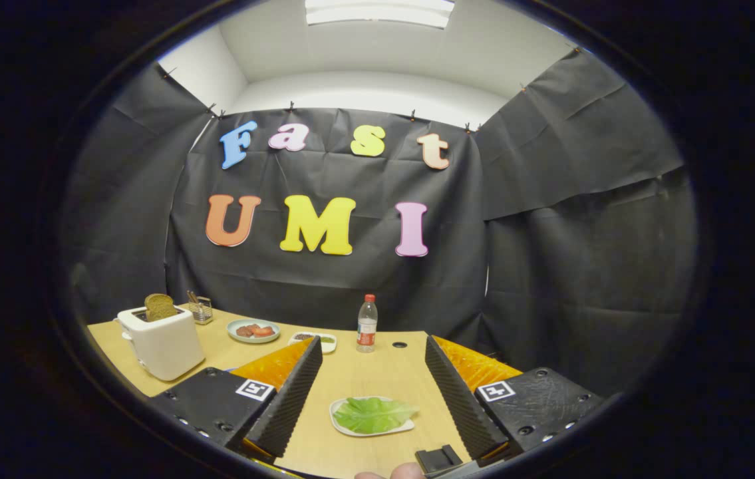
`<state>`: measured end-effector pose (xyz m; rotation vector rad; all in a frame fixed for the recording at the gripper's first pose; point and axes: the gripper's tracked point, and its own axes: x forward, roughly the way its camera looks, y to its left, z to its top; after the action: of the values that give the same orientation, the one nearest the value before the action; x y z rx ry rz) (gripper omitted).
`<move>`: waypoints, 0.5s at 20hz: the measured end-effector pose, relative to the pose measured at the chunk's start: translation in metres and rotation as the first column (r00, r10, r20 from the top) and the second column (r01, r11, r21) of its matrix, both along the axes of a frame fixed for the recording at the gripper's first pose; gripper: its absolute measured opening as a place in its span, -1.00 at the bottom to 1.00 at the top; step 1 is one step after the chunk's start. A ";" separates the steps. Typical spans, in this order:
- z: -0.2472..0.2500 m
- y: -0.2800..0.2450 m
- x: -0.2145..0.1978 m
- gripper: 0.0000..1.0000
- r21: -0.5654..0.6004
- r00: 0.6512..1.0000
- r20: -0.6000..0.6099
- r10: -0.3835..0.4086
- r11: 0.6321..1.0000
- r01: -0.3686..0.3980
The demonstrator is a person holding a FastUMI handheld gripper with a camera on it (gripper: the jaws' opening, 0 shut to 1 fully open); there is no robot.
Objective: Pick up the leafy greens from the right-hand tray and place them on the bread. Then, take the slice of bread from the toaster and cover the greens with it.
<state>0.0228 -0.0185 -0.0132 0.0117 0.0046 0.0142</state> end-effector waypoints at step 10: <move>-0.058 -0.033 0.052 0.90 0.046 0.985 -0.172 -0.012 0.999 0.021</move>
<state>0.0745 -0.0512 -0.0708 0.0602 0.1765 -0.0034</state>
